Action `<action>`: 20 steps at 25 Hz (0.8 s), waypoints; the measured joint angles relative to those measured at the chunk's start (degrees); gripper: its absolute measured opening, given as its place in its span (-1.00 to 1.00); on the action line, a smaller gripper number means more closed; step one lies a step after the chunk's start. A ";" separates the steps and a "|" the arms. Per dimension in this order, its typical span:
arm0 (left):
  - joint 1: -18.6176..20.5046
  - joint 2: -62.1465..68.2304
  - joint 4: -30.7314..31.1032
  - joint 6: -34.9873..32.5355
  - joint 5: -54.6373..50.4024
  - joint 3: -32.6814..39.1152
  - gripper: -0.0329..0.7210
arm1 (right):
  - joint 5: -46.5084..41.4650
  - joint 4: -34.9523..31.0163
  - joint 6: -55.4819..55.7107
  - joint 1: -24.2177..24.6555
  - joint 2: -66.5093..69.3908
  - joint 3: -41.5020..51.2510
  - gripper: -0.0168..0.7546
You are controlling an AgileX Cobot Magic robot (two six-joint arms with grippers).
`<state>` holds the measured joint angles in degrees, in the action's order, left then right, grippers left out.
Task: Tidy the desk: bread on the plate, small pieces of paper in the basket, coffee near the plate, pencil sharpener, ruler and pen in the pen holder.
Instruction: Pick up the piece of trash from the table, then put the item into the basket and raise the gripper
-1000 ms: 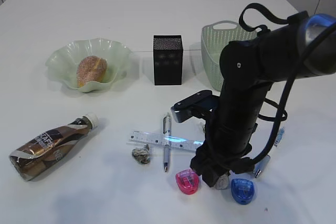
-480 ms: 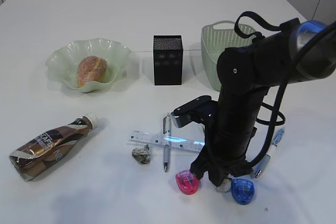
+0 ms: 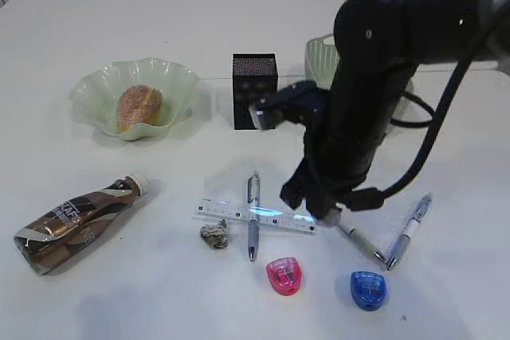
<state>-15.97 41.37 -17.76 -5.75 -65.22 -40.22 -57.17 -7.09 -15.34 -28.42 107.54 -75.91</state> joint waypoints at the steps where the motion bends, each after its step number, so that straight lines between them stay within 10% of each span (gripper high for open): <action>1: 0.00 0.00 0.11 0.00 0.00 0.00 0.37 | 0.00 0.12 0.00 0.00 -0.13 -0.27 -0.87; 20: 0.00 0.00 3.15 0.00 4.40 0.00 0.34 | -3.30 9.53 9.14 2.74 -1.78 -19.54 -0.88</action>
<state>-15.97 41.37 -14.60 -5.75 -60.82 -40.22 -60.47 2.44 -6.20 -25.68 105.77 -95.45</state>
